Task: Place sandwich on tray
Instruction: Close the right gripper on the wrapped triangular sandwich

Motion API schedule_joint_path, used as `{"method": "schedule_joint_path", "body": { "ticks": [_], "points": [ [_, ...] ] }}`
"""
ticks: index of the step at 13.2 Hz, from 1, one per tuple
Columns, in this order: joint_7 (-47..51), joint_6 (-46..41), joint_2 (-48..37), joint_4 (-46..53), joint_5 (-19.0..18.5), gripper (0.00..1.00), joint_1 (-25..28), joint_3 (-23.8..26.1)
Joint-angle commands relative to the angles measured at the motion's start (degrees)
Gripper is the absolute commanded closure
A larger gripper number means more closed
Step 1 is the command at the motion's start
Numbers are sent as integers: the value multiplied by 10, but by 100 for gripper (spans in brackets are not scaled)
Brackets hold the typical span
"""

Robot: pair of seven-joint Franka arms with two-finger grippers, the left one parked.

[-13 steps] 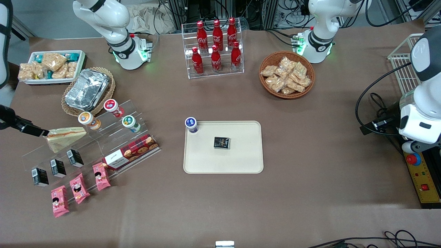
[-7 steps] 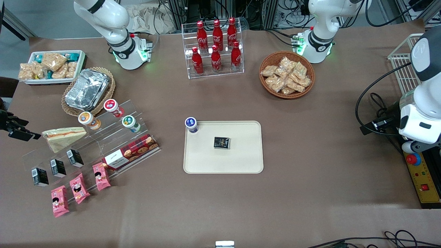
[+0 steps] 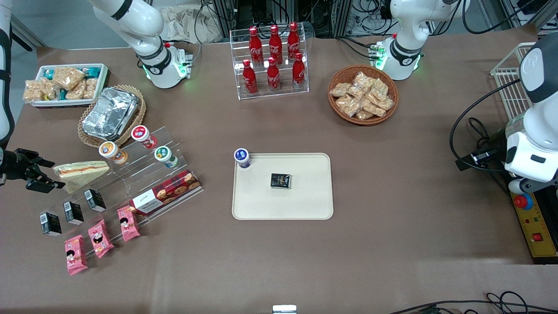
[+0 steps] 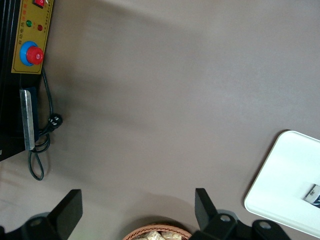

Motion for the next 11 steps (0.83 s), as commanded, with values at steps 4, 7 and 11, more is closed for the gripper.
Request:
{"method": "schedule_joint_path", "body": {
  "ticks": [4,7,11],
  "points": [
    [11,31,5,-36,40,6,-4,2],
    [11,31,5,-37,41,31,-4,2],
    [1,24,4,-26,39,53,-2,2]
  ]
}}
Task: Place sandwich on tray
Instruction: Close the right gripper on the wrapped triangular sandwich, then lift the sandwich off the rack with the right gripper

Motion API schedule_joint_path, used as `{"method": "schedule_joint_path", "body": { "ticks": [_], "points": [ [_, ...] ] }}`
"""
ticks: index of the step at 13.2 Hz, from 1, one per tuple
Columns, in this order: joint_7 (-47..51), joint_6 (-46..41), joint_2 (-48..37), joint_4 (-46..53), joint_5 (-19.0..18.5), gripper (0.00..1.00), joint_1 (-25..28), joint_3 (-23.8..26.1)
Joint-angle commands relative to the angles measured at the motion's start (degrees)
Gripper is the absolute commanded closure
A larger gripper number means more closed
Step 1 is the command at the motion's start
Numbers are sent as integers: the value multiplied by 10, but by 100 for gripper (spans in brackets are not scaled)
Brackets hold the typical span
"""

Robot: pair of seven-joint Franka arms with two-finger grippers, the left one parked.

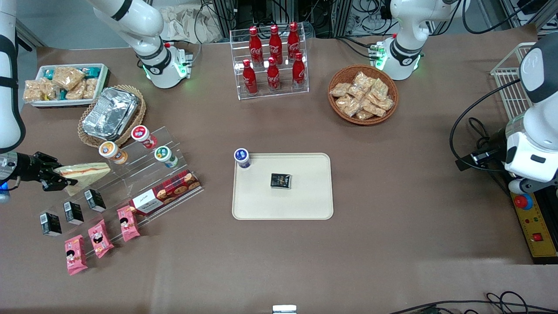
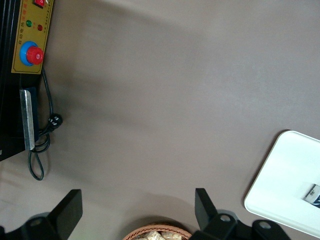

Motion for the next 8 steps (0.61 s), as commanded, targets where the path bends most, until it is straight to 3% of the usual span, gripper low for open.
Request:
{"method": "schedule_joint_path", "body": {
  "ticks": [1,4,8],
  "points": [
    [-5,-4,-6,15,13,53,0,2],
    [-1,-71,-4,82,12,53,2,4],
    [3,-98,-8,137,17,53,2,6]
  ]
}}
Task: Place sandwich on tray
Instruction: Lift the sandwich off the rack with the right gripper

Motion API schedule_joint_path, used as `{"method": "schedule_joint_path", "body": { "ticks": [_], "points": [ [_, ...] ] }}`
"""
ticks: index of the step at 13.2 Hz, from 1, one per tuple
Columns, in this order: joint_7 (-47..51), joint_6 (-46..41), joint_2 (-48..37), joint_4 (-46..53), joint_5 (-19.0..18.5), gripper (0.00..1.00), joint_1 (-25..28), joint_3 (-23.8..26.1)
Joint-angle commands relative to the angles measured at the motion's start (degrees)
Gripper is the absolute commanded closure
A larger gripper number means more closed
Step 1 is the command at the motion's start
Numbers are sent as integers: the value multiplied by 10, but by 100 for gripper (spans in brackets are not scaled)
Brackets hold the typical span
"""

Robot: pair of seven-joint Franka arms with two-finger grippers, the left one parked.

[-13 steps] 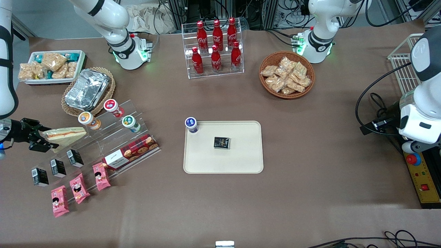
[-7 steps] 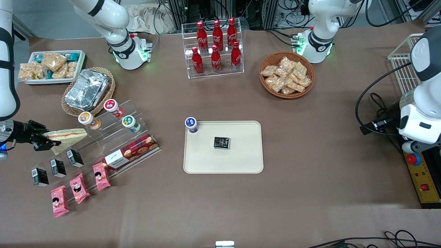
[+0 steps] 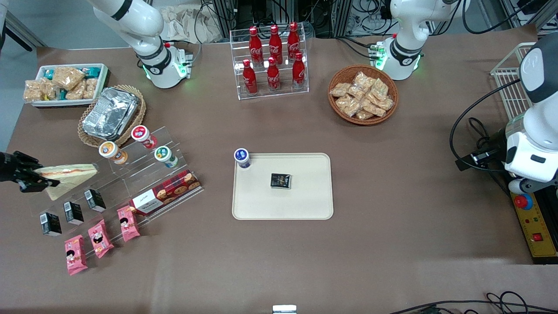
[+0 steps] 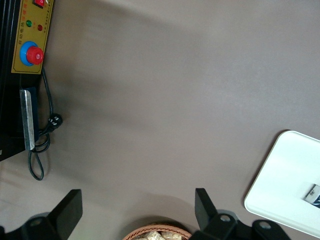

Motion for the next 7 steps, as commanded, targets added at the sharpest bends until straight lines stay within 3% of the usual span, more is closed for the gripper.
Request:
{"method": "schedule_joint_path", "body": {
  "ticks": [1,3,7],
  "points": [
    [3,-27,1,46,17,53,2,4],
    [-2,-37,-8,72,16,53,35,12],
    [-4,-36,-18,114,13,52,159,12]
  ]
}}
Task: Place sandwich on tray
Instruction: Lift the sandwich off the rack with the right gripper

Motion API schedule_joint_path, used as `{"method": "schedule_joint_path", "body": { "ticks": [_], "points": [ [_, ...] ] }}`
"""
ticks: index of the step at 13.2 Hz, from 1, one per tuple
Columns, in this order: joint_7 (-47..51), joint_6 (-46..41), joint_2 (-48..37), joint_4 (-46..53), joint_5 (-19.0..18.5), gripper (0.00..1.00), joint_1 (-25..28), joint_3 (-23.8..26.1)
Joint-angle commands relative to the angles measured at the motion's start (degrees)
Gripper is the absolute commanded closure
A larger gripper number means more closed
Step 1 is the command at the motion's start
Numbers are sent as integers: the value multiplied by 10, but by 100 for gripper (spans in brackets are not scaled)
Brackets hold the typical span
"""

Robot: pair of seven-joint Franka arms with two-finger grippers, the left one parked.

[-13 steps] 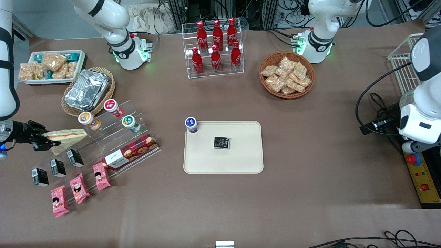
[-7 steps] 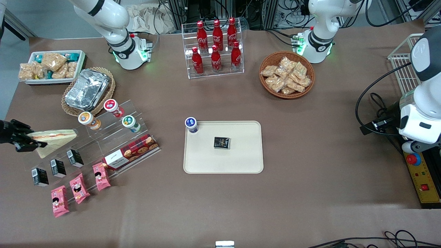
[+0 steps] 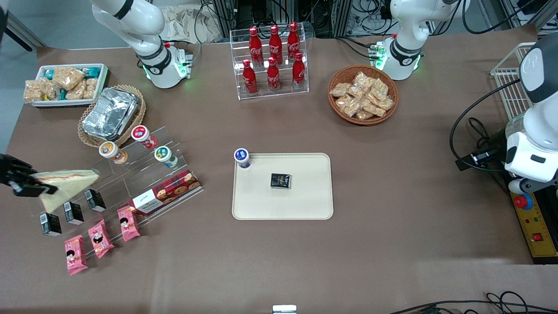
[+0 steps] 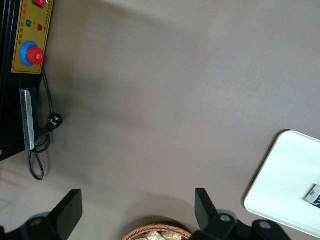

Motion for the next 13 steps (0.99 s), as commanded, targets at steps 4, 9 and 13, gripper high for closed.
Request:
{"method": "schedule_joint_path", "body": {
  "ticks": [4,9,13],
  "points": [
    [-41,35,9,43,-9,52,159,-7],
    [-230,113,55,42,-77,52,261,-8],
    [-352,164,86,39,-162,52,329,-8]
  ]
}}
